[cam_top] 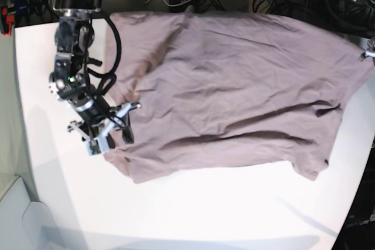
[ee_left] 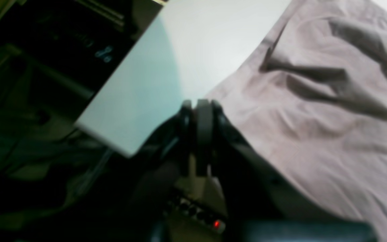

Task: Layout the t-shirt on the table in an organized manner, then fold the t-shirt properly
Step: 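Grasp the shirt hem corner with the right gripper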

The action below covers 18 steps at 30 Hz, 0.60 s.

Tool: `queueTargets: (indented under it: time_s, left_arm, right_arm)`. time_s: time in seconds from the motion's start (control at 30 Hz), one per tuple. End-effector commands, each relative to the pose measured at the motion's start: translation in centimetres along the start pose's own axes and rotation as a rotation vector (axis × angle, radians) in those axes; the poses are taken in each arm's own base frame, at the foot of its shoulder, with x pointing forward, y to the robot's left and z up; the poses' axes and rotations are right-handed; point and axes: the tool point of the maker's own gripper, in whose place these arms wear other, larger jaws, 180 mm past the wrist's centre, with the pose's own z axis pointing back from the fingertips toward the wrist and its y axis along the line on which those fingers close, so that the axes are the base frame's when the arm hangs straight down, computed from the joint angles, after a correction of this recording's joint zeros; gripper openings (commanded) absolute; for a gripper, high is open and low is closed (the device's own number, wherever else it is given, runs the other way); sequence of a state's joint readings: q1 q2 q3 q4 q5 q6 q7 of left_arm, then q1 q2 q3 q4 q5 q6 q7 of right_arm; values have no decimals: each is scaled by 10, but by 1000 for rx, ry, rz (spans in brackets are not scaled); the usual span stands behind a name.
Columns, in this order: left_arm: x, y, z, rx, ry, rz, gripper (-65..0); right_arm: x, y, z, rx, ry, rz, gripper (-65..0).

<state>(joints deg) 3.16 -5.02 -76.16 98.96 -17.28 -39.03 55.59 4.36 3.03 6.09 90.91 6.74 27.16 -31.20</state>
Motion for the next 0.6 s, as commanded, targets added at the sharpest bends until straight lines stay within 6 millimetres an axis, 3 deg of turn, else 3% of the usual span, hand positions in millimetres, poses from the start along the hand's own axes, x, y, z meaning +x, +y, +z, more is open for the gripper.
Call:
queueTargets:
  time_s: [0.0, 0.17, 0.3, 0.57]
  left_arm:
    - [18, 7, 6, 19, -59, -9, -648]
    - [10, 31, 14, 75, -56, 39, -648]
    - [9, 37, 13, 83, -50, 43, -648]
    - [2, 41, 17, 90, -28, 30, -648]
  right_arm:
    - [13, -4, -4, 0, -40, -2, -348]
    - [1, -10, -21, 7, 8, -33, -348]
    - [6, -23, -29, -4, 11, -30, -348]
    - [28, -85, -52, -65, 52, -15, -348]
